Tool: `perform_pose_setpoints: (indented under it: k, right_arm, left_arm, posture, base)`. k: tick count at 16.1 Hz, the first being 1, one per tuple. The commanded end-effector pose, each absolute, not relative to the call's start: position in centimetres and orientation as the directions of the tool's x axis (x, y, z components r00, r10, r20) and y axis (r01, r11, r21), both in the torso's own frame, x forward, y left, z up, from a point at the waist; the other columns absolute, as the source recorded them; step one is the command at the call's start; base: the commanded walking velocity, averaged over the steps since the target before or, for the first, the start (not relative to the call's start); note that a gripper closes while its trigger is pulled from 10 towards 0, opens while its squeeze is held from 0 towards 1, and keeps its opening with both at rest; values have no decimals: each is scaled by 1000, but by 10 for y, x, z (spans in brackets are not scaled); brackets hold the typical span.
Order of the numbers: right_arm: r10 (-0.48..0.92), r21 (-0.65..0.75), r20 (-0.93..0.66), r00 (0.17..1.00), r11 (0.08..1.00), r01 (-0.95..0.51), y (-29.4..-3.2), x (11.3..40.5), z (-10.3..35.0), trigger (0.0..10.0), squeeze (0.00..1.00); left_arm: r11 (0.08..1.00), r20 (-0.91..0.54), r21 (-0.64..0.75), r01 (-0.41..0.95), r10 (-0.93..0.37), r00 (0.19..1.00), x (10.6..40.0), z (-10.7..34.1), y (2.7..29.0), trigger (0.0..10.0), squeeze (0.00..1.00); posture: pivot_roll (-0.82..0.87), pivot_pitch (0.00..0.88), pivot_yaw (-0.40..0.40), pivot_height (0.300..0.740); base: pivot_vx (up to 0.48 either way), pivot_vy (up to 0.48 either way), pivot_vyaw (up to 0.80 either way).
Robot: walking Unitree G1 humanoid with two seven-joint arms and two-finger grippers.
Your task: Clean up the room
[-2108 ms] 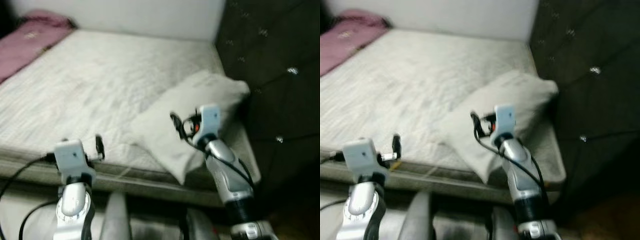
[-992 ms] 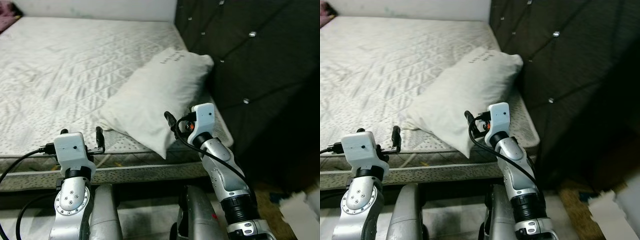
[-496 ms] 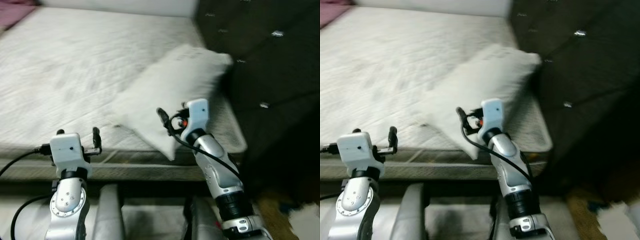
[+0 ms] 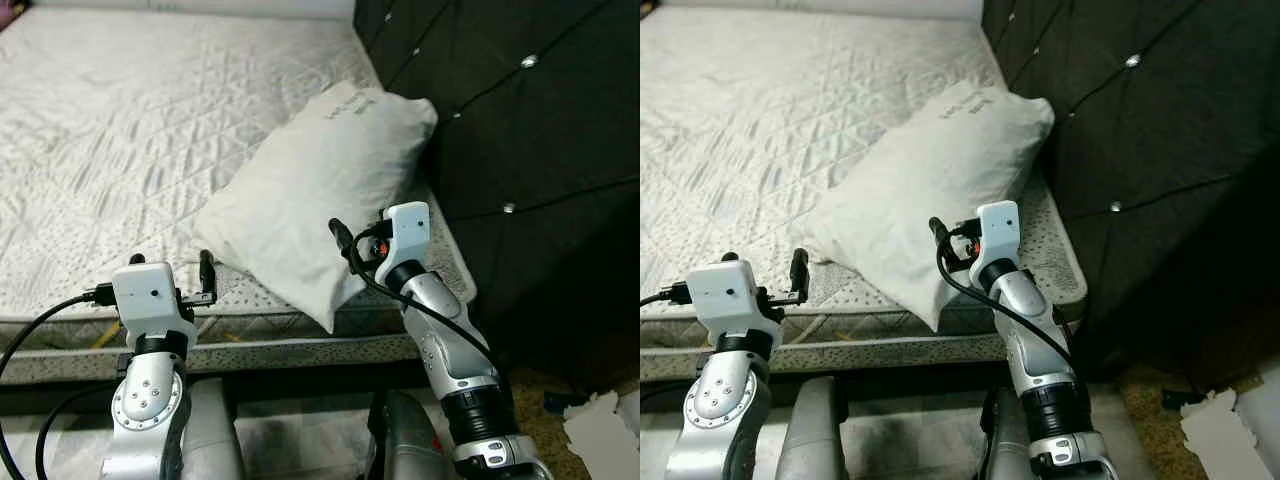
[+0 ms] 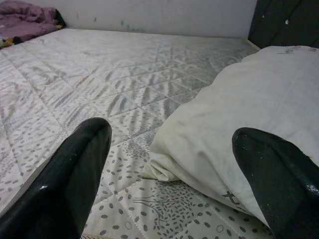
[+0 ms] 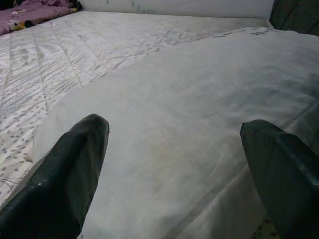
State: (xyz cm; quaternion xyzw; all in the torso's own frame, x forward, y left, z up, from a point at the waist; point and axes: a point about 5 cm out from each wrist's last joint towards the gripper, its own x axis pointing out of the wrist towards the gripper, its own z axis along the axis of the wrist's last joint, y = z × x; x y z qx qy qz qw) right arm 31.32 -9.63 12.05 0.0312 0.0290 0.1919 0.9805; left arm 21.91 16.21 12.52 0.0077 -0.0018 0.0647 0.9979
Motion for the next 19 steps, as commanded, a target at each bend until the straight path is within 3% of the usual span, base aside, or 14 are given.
perform_pose_setpoints:
  k: [1,7,12,19]
  right_arm:
    - [375,67,-46,926,926,-372,-98,314,122,10000,0]
    - [374,63,-51,926,927,-371,-98,314,121,10000,0]
    - [378,61,-52,924,925,-375,-98,313,121,10000,0]
    - [387,67,-61,920,921,-383,-96,314,120,10000,0]
  left_arm:
    - [993,-1,16,-115,115,993,219,125,159,10000,0]
    - [994,-7,14,-110,110,994,219,123,158,10000,0]
    - [995,-12,1,-104,104,995,220,122,157,10000,0]
    - [991,-13,30,-129,130,991,222,123,160,10000,0]
  posture:
    - [5,28,-65,557]
    - [6,27,-65,557]
    - [7,21,-67,557]
    - [5,31,-66,552]
  base:
    - [472,0,0]
    - [67,0,0]
    - [457,0,0]
    - [0,0,0]
